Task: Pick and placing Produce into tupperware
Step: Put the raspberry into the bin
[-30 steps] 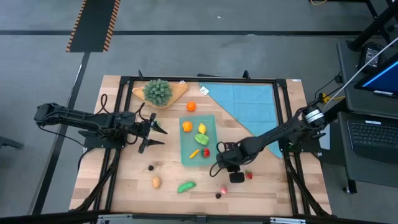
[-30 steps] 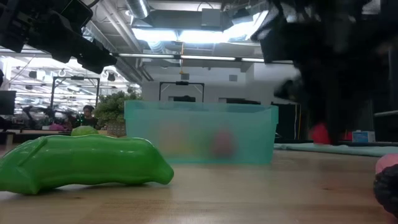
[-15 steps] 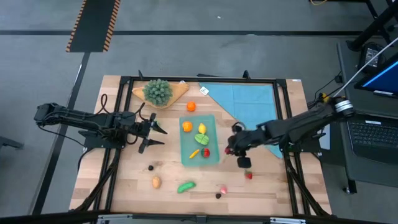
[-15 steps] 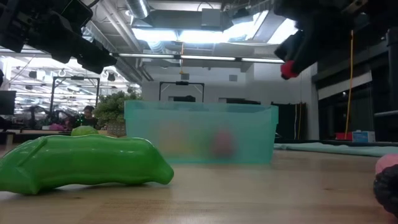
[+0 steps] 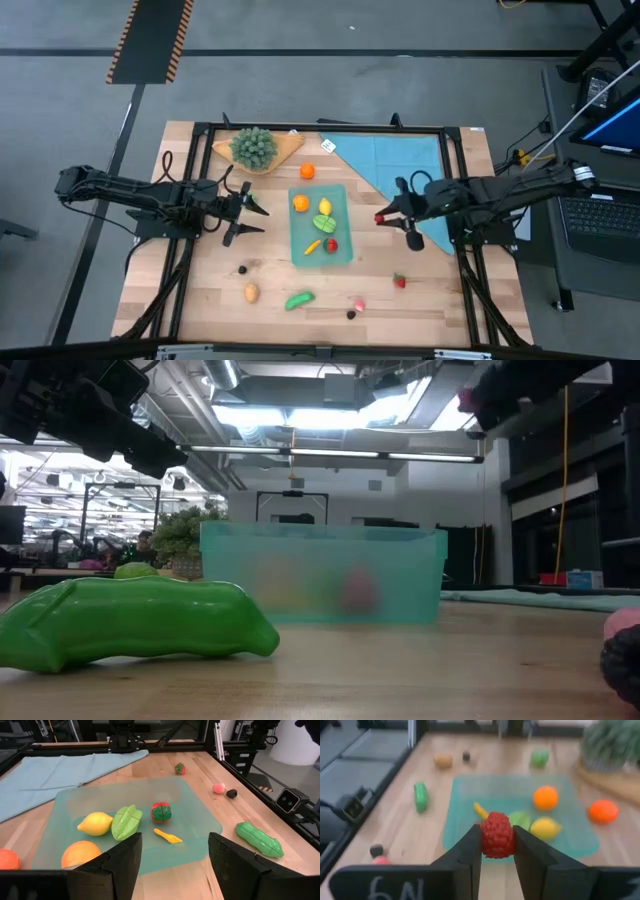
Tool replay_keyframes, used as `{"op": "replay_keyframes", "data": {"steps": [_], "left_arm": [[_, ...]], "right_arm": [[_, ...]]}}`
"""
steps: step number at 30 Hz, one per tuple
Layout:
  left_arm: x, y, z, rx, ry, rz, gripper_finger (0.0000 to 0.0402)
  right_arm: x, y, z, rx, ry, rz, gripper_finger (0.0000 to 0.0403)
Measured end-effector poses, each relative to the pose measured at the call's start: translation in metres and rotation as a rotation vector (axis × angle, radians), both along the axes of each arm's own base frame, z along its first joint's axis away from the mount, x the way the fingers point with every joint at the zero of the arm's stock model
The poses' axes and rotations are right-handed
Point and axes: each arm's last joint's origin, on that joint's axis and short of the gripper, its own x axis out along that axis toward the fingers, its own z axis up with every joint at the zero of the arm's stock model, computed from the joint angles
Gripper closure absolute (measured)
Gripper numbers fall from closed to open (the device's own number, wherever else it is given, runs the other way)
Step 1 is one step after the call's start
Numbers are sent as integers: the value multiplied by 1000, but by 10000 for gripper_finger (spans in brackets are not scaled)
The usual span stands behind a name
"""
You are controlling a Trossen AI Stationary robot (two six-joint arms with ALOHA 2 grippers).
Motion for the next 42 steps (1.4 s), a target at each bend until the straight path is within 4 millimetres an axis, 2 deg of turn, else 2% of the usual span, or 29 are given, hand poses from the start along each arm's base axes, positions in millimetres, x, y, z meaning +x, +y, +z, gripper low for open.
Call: {"op": "replay_keyframes", "data": {"steps": [3,9,13,20,26,34,42], "left_arm": [[0,0,0,0,0,0,182],[0,0,0,0,0,0,182],[0,0,0,-1,0,0,182],[0,0,0,-2,0,1,182],[0,0,0,-3,0,1,182],[0,0,0,-1,-1,0,182],[0,0,0,-1,-1,0,182]], "right_arm": [[-6,-1,-1,-8,-99,18,310],[-15,-2,-31,8,-241,25,310],[-19,-6,-41,17,-302,11,309],[-19,-15,-48,38,-291,-34,302],[-18,-20,-45,45,-319,-46,308],[-7,-24,-54,82,-283,-89,309],[15,-28,-64,58,-324,-101,309]]}}
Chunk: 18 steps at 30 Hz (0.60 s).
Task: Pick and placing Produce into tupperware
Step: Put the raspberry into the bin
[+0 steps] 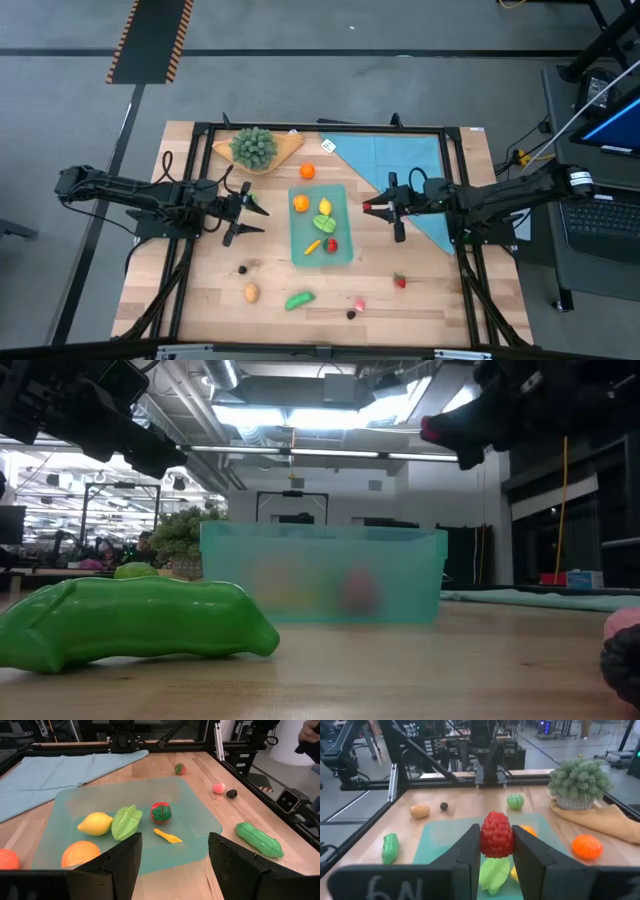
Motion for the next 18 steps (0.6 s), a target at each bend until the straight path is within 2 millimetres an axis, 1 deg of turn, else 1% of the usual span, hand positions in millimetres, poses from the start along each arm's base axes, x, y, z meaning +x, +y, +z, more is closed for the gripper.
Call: {"op": "replay_keyframes", "data": {"steps": [7,18], "left_arm": [[0,0,0,0,0,0,182],[0,0,0,1,0,0,182]], "right_arm": [[21,-2,-13,1,-2,0,309],[65,-1,-6,-52,20,13,307]]}}
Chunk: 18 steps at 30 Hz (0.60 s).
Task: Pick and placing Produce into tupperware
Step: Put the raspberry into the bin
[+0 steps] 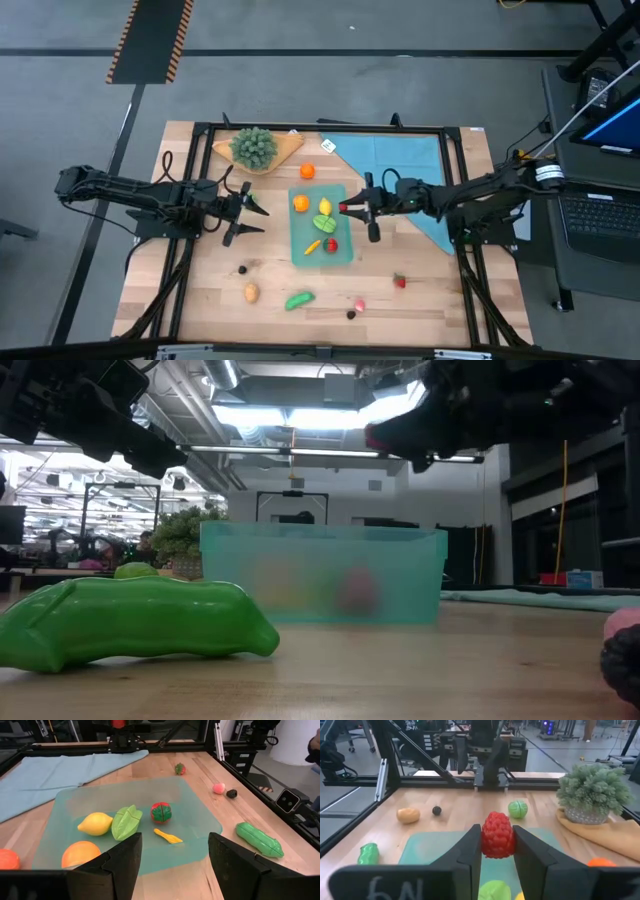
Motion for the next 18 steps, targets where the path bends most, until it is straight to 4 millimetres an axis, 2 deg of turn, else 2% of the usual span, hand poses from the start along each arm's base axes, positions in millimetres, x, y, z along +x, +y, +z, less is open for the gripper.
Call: {"op": "replay_keyframes", "data": {"steps": [10,18], "left_arm": [[0,0,0,0,4,-1,182],[0,0,-1,0,13,0,182]], "right_arm": [[31,-2,2,17,36,73,307],[47,-9,15,55,296,122,307]]}}
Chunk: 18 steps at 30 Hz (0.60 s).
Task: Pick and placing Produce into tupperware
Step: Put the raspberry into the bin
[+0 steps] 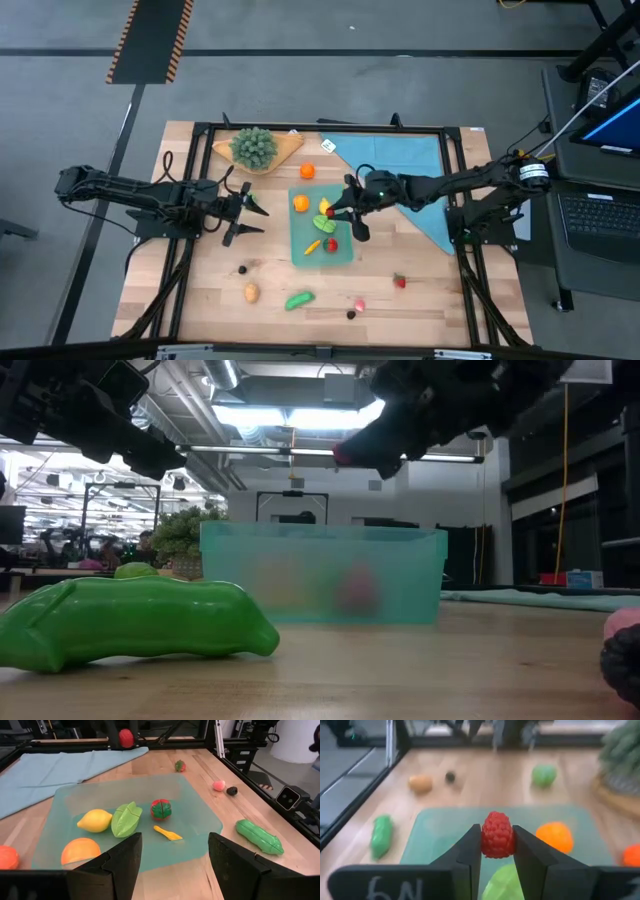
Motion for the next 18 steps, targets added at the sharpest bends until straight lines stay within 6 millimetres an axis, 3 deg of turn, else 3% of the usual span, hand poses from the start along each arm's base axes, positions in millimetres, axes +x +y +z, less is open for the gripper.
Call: {"op": "replay_keyframes", "data": {"steps": [7,14,18], "left_arm": [[0,0,0,0,0,0,182],[0,0,0,0,0,0,182],[0,0,0,0,0,-1,182]], "right_arm": [[4,-3,22,29,209,25,307],[7,-4,43,10,249,37,306],[8,-4,44,-6,231,47,306]]}}
